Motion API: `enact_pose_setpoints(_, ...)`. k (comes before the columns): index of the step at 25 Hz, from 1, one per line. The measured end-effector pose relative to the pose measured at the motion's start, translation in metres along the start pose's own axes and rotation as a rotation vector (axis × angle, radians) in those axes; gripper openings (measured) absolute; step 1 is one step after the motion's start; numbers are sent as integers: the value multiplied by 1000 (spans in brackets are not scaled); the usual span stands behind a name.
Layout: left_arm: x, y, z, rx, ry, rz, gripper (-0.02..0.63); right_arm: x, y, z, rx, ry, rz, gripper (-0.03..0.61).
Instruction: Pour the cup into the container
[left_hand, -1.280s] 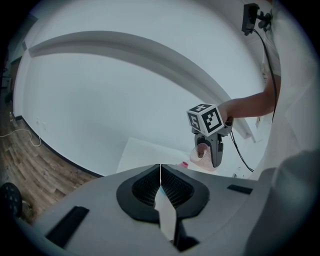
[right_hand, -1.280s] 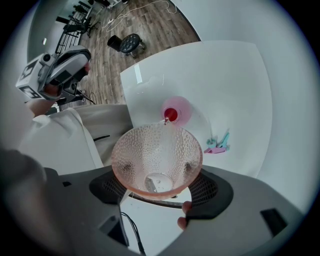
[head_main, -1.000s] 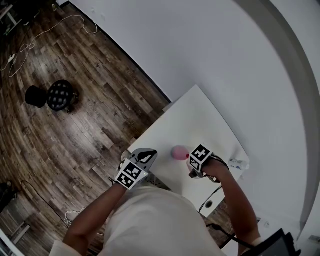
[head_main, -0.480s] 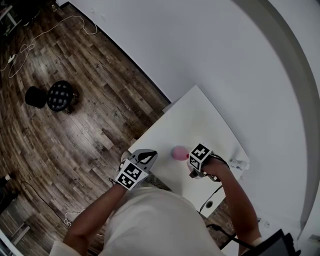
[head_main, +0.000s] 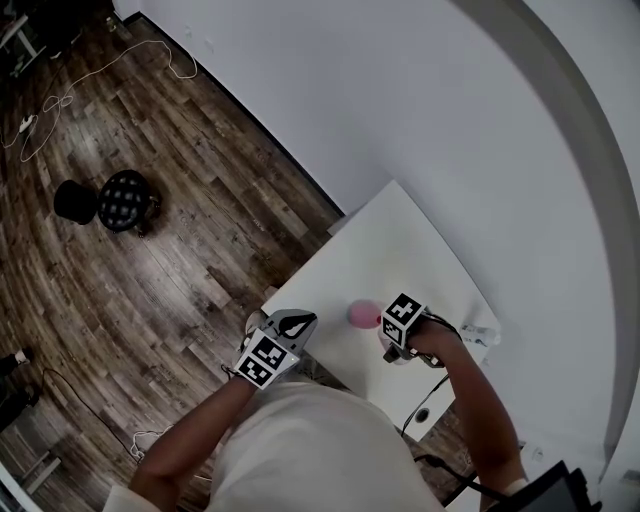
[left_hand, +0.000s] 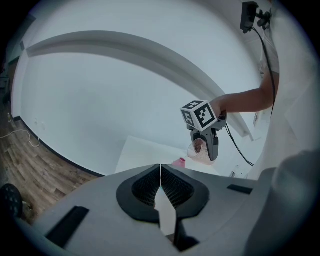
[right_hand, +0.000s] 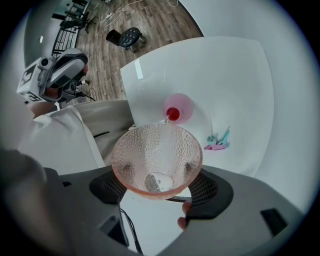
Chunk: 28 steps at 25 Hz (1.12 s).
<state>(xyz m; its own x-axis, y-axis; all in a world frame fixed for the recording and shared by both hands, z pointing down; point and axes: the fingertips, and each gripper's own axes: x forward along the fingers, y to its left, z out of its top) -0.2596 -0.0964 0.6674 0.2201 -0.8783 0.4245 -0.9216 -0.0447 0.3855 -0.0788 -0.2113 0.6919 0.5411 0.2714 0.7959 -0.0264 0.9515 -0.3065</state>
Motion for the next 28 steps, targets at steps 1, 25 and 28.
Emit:
enact_pose_setpoints(1,0,0,0,1,1,-1,12,0,0,0,0,4,1,360)
enact_pose_setpoints(25,-18,3,3,24,-8,-31,12,-3,9,-2,40,69,25,360)
enact_pose_setpoints(28,-19,2,1,22,-8,-32,12,-2,10,-1,38,70,26,360)
